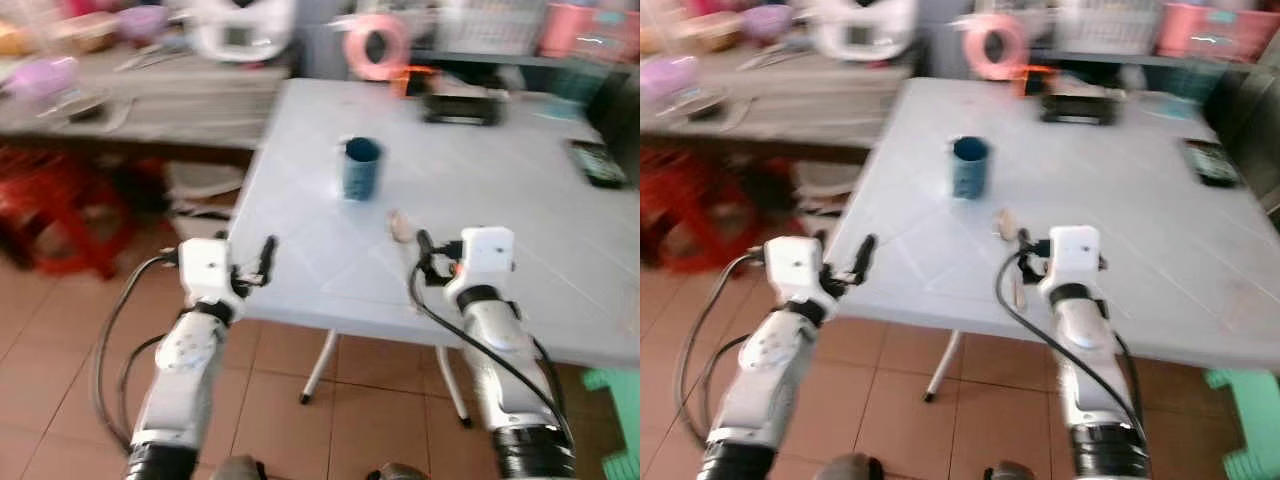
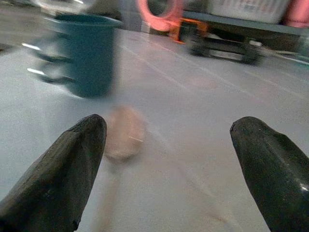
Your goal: Setting the table
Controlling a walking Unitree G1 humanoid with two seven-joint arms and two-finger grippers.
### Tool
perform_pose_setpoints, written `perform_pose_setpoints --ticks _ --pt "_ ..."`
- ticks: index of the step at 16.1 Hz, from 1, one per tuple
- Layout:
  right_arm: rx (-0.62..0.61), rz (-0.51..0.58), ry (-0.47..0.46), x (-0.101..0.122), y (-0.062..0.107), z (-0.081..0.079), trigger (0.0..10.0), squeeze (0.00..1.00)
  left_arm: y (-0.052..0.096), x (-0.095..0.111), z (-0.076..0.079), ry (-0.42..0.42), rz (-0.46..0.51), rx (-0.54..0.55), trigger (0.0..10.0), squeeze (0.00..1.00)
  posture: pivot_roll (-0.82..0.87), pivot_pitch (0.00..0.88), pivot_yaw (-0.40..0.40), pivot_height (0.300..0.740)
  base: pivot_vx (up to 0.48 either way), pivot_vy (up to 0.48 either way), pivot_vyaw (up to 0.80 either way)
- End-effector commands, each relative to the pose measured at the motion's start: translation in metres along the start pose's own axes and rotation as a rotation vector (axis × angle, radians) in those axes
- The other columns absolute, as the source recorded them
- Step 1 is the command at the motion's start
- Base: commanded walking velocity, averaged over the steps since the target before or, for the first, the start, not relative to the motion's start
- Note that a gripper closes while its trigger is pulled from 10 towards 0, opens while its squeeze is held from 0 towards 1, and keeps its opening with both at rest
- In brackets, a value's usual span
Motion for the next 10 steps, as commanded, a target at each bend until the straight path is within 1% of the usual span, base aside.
perform_pose_setpoints --ticks 1,3,5,6,7,10 --pt "-0.017 -0.014 -0.01 -0.003 0.0 0.003 10.0 0.0 -0.001 0.009 -0.002 -0.013 0.023 0.001 10.0 0.0 -0.01 0.0 0.029 0.74 0.0 0.0 0.0" --pt "-0.021 -0.045 -0.011 -0.007 -0.003 0.005 10.0 0.0 0.001 0.01 -0.007 -0.029 0.015 0.014 10.0 0.0 0.0 0.0 0.035 0.74 0.0 0.0 0.0" --pt "-0.034 -0.087 0.007 -0.012 -0.005 0.008 10.0 0.0 0.006 0.01 -0.011 -0.037 0.007 0.015 10.0 0.0 0.01 0.0 0.038 0.74 0.0 0.0 0.0" --pt "-0.028 -0.101 0.013 -0.014 -0.007 0.008 10.0 0.0 0.008 0.009 -0.013 -0.043 0.0 0.014 10.0 0.0 0.02 0.009 0.043 0.74 0.0 0.0 0.0" --pt "-0.019 -0.156 0.026 -0.022 -0.011 0.008 10.0 0.0 0.012 0.009 -0.016 -0.054 -0.012 0.014 10.0 0.0 0.03 0.027 0.05 0.74 0.0 0.0 0.0" --pt "-0.001 -0.194 0.037 -0.026 -0.015 0.008 10.0 0.0 0.017 0.011 -0.021 -0.066 -0.023 0.016 10.0 0.0 0.04 0.05 0.057 0.74 0.0 0.0 0.0"
Point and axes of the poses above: a point about 5 cm out from each wrist's last joint towards the gripper, its own y axis pointing back from the gripper into the wrist, its own x axis along the axis of the wrist's last joint, z = x × y, the point moved 3 cm from there along -y, pointing out of the wrist towards the gripper, and after that the axes turned 13 degrees about -y, right-handed, at the moved point
